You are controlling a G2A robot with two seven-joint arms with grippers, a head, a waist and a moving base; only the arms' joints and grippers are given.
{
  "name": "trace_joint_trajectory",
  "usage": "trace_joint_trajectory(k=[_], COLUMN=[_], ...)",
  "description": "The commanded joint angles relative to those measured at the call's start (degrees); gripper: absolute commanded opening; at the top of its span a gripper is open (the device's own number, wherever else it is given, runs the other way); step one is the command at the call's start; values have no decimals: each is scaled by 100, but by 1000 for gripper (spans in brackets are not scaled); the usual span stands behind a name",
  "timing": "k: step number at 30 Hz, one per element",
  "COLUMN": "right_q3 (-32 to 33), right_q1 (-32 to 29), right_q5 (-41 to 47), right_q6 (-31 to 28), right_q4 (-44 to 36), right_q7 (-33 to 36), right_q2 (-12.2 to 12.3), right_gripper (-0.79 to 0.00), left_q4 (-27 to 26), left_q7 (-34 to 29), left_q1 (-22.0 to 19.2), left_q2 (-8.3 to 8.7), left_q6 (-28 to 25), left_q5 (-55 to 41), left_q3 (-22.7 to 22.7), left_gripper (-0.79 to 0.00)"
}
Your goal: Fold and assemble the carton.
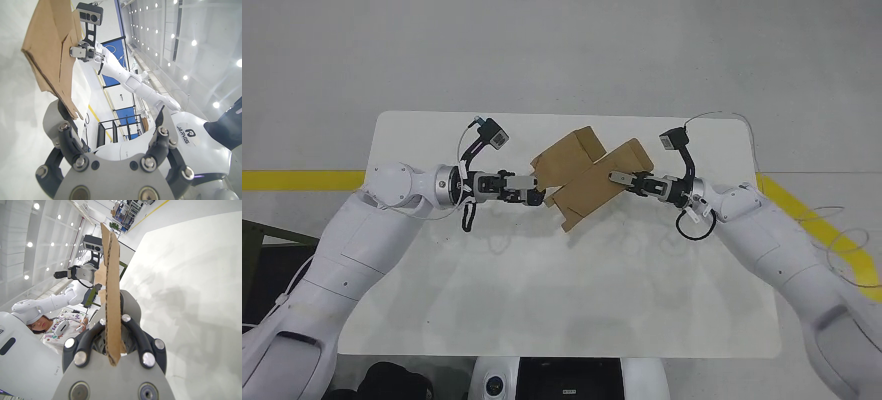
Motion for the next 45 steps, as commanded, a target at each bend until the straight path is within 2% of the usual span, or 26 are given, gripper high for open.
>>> trace_joint_trajectory(k=[1, 11, 31, 40, 42, 45], right_q3=[30, 230, 600, 752, 784, 834], right_q1=[-6, -38, -175, -240, -253, -276], right_q5=[-27, -180, -404, -483, -502, -536], right_q6=[17, 66, 175, 197, 203, 210], right_q4=[24, 87, 83, 86, 94, 104], right_q7=[40, 165, 273, 296, 302, 308], right_q2=[-32, -169, -302, -335, -342, -352], right_gripper=[-785, -785, -785, -785, -785, -785], left_q4=[-38, -62, 400, 423, 429, 470], left_q7=[16, 231, 874, 870, 869, 851], left_q1=[5, 20, 34, 98, 107, 107], left_q2=[-3, -51, -199, -241, -251, -259], left_q6=[21, 47, 144, 193, 206, 280], left_q5=[17, 245, 957, 1076, 1097, 1250], left_q3=[-55, -228, -297, -353, -364, -371], left_gripper=[0, 0, 0, 0, -77, -252])
